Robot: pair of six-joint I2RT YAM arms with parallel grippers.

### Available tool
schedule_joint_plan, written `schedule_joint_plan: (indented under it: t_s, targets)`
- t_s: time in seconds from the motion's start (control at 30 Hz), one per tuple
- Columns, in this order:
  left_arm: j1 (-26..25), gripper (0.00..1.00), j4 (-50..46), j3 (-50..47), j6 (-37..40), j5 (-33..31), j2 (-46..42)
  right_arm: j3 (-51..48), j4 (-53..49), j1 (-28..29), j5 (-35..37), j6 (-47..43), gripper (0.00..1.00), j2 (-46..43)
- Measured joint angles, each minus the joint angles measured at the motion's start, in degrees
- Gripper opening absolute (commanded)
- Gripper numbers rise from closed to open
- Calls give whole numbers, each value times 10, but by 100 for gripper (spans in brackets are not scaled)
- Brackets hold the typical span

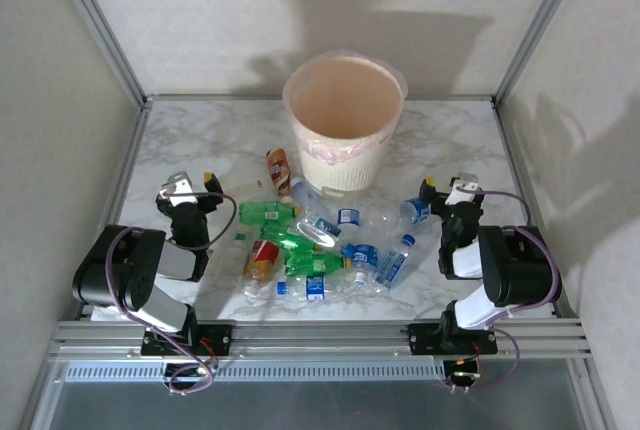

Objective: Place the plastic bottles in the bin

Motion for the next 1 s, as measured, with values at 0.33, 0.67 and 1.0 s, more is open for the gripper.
schedule_joint_plan:
  t_s: [0.33,0.67,1.0]
  targets:
    - [0,99,0,0,0,0,0,0,0,0,-12,-4,99,0]
    - [0,99,0,0,0,0,0,0,0,0,-12,-4,99,0]
    - [0,99,-9,2,0,-1,-3,20,-78,0,38,12,99,-35]
